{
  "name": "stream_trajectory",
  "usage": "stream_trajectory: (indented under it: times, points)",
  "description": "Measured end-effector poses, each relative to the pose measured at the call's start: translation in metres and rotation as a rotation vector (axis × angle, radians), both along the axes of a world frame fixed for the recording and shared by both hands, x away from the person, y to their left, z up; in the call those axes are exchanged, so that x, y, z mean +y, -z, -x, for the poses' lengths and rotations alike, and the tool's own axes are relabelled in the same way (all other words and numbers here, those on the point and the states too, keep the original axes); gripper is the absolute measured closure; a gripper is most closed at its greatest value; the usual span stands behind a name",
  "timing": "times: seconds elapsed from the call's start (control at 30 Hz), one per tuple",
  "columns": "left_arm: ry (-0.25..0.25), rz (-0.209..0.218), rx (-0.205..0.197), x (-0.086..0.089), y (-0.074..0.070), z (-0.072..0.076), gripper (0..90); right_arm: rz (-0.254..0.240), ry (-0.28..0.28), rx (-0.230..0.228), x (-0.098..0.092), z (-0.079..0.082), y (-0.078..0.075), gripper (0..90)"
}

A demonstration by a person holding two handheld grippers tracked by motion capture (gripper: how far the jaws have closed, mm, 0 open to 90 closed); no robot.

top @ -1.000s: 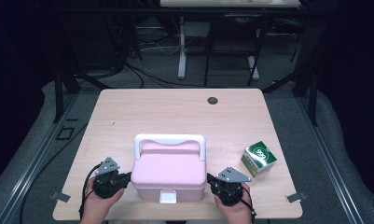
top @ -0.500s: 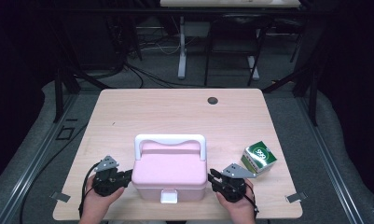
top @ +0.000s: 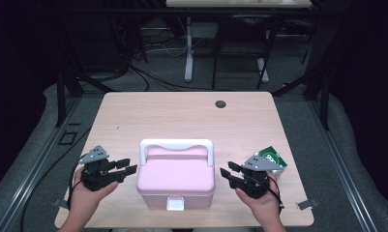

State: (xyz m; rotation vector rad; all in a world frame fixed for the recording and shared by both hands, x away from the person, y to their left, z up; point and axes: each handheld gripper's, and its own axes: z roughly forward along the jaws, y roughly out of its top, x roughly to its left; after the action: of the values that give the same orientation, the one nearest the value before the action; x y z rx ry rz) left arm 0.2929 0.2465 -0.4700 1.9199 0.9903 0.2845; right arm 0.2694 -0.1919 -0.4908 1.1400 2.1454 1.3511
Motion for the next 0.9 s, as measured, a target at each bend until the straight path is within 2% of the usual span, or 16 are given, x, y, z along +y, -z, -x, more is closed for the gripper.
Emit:
stream_trajectory:
  times: [0.17,0.3,0.37,0.4,0.43,0.47,0.53,0.67,0.8,0.87,0.9]
  points:
    - [0.033,-0.008,0.006,-0.004,-0.018,-0.005,50.6,-0.03,-0.029,-0.005,0.0,-0.005,-0.019,58.5]
    - [0.06,0.002,0.006,-0.01,-0.028,-0.006,47.5,-0.087,-0.066,-0.003,0.002,-0.01,-0.032,56.3]
    - [0.072,0.004,0.01,-0.013,-0.03,-0.008,46.6,-0.092,-0.083,0.007,0.004,-0.012,-0.036,54.7]
    - [0.078,0.003,0.011,-0.015,-0.031,-0.008,46.6,-0.076,-0.079,0.006,0.007,-0.013,-0.037,54.3]
    - [0.082,0.005,0.011,-0.017,-0.031,-0.009,46.4,-0.098,-0.118,0.009,0.009,-0.015,-0.037,53.8]
    - [0.09,0.004,0.014,-0.019,-0.031,-0.009,46.4,-0.083,-0.106,0.007,0.012,-0.015,-0.037,53.2]
    - [0.101,0.006,0.02,-0.023,-0.03,-0.011,46.4,-0.083,-0.132,0.014,0.017,-0.017,-0.036,51.9]
    - [0.114,0.003,0.029,-0.03,-0.027,-0.013,46.7,-0.076,-0.142,0.025,0.025,-0.02,-0.032,51.4]
    - [0.122,0.006,0.031,-0.035,-0.024,-0.014,47.2,-0.113,-0.168,0.035,0.027,-0.022,-0.028,53.6]
    - [0.122,0.01,0.028,-0.038,-0.022,-0.014,48.2,-0.103,-0.153,0.02,0.028,-0.02,-0.026,56.6]
    - [0.121,0.009,0.027,-0.039,-0.022,-0.014,48.5,-0.122,-0.167,0.015,0.028,-0.02,-0.025,56.9]
